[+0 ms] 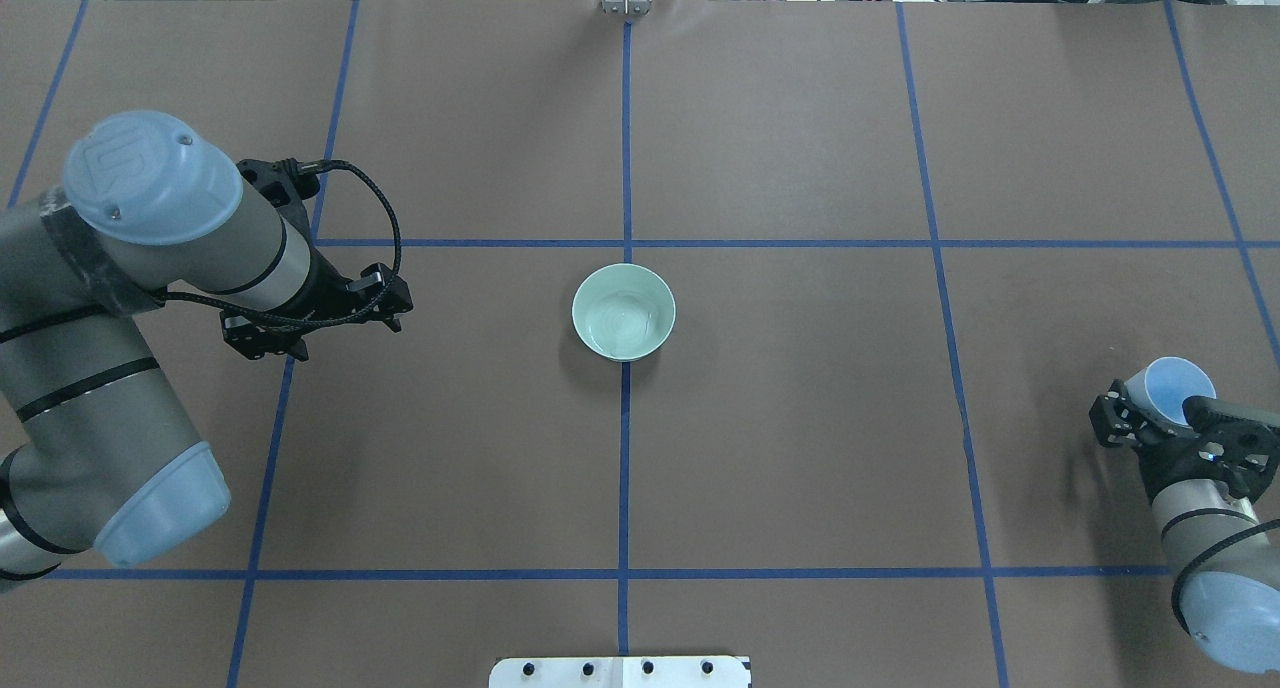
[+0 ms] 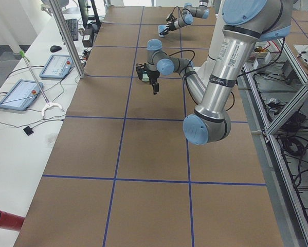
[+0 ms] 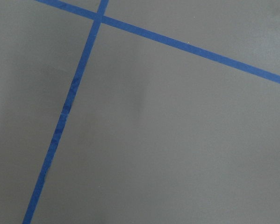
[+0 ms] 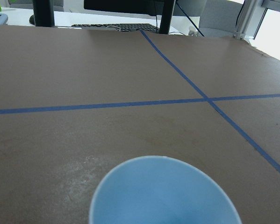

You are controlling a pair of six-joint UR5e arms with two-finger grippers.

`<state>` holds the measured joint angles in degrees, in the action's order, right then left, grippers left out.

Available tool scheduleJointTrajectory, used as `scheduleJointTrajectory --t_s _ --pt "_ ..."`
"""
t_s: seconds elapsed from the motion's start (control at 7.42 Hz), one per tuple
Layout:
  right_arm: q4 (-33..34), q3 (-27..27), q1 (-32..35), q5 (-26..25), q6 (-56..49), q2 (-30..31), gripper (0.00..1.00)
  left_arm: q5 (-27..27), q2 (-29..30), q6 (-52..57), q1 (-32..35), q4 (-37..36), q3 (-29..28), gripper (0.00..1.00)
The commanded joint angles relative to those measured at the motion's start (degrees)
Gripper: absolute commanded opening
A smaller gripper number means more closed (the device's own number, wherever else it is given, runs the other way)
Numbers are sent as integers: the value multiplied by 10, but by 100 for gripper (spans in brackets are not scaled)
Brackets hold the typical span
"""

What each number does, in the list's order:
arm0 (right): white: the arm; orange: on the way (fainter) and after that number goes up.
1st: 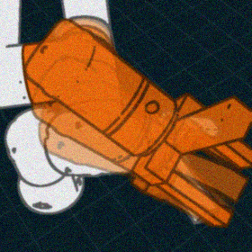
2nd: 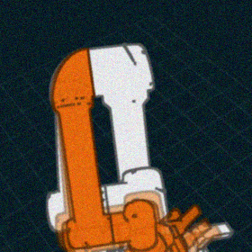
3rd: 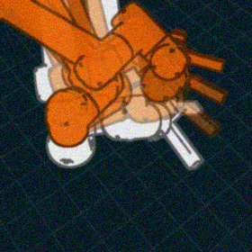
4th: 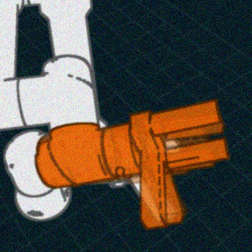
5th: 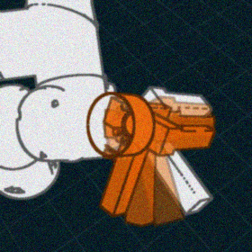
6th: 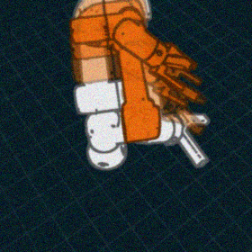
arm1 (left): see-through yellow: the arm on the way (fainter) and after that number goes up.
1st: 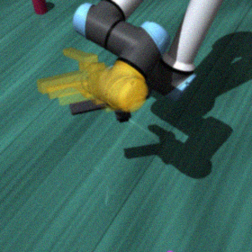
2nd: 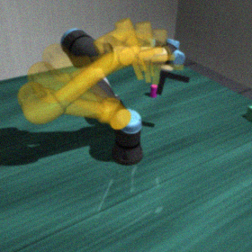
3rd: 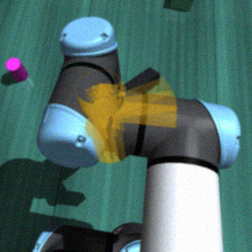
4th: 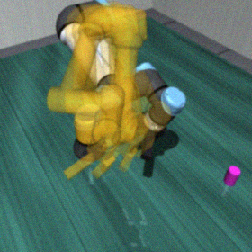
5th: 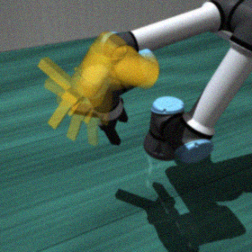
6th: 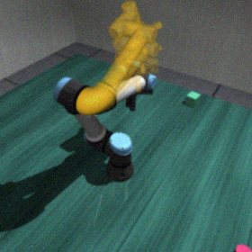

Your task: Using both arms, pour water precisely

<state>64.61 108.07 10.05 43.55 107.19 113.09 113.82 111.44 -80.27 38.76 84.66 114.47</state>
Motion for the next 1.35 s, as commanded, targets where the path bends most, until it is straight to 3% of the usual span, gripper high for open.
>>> scheduleJointTrajectory --t_s 0.0,0.13,0.4,0.54,0.81,1.08,1.21 --pt "-1 -1 10 1 -8 -2 85 0 1 -15 -3 1 0 100" --pt "-1 -1 13 2 -8 -2 71 0 4 -16 -11 0 0 100" --pt "-4 -1 23 4 -27 -3 17 0 6 -17 -14 0 -1 100" --pt "-4 -1 28 4 -33 -10 0 0 6 -17 -14 0 -1 100" --pt "-14 5 58 6 -84 -36 0 0 9 -24 -15 0 -1 100" --pt "-129 13 101 41 -205 -42 0 0 10 -24 -15 0 0 100" --pt "-136 23 126 61 -237 -54 0 0 11 -24 -14 1 2 100"
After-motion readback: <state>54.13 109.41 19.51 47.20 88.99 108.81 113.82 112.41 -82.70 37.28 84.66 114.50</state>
